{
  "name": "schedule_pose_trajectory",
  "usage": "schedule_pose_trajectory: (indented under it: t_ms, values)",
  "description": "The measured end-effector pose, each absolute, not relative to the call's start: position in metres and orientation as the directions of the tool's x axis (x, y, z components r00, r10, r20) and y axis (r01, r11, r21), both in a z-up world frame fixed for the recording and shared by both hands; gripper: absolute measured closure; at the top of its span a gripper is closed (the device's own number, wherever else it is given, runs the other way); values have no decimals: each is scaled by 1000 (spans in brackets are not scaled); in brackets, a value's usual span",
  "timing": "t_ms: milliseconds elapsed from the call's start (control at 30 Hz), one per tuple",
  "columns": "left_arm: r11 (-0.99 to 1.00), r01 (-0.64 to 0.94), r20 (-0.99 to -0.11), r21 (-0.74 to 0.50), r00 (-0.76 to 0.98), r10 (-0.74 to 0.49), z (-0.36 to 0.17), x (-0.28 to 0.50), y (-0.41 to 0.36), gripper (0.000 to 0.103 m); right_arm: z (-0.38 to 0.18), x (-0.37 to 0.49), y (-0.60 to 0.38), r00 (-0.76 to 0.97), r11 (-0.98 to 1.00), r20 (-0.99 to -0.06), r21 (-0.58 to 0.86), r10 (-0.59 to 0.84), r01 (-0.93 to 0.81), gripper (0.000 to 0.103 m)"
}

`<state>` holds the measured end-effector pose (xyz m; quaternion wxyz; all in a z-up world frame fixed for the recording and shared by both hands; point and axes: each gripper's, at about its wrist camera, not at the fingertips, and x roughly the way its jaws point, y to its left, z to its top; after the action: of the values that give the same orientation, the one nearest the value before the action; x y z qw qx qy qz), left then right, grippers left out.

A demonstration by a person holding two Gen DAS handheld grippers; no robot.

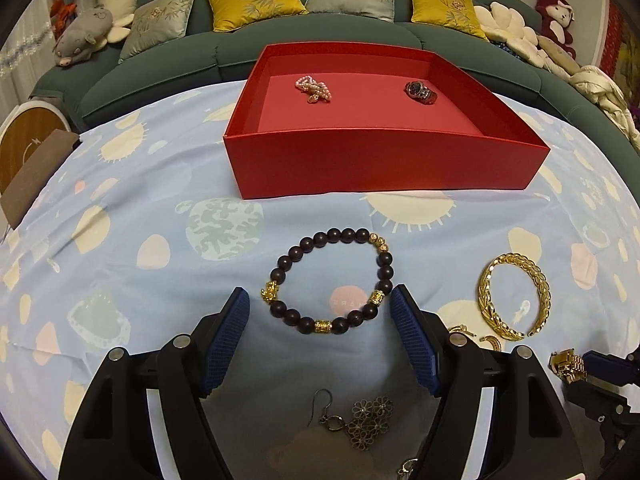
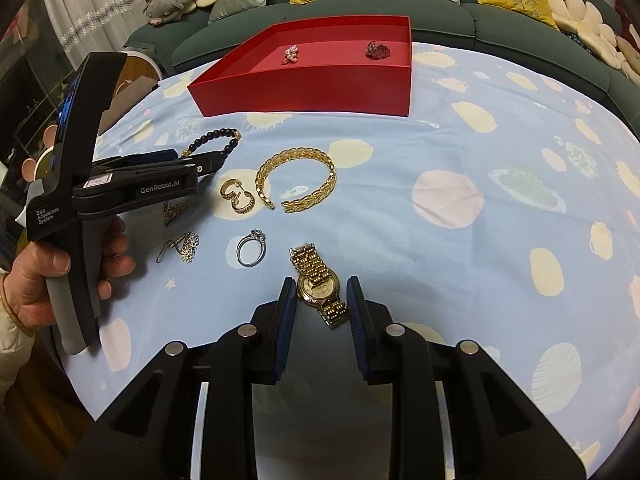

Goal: Organize jewelry
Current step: 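Grasp the gold watch with the right tool while the left tool grasps the black bead bracelet, then lift and carry the gold watch and bead bracelet over the red box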

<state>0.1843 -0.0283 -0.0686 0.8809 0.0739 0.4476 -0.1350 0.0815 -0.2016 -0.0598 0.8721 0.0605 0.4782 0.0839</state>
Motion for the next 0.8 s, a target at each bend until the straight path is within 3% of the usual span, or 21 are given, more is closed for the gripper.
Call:
schedule_pose_trajectory:
  t_ms: [200,367,533,567,600,733,767,800]
  values:
    - [941,338,-796,15,574,-194,-67,183,-36,54,-60,81,-202,528,978,-824,188,205,-88,78]
    - [933,361,-790,7,573,-216,-66,181,-40,84,-60,81,-202,530,979,-823,186,203,-86,78]
    - [925,381,-791,-17,560,-245,-63,176,-41,90,-57,82,-202,536,979,-820,184,201,-86,78]
    - [923,384,-788,-19,563,-250,-61,175,-41,99,-55,82,-201,539,979,-818,183,201,-87,78]
    - [922,387,-783,-14,569,-251,-57,172,-42,101,-53,83,-201,544,979,-814,183,201,-88,78]
    - [914,401,-775,-65,556,-299,-41,165,-38,101,-37,86,-198,575,977,-791,191,209,-93,79]
    - [911,407,-771,-66,559,-305,-37,163,-38,101,-33,87,-198,583,977,-784,193,212,-94,85]
    - [909,412,-768,-67,561,-311,-34,161,-37,101,-30,88,-198,589,975,-778,198,218,-99,103]
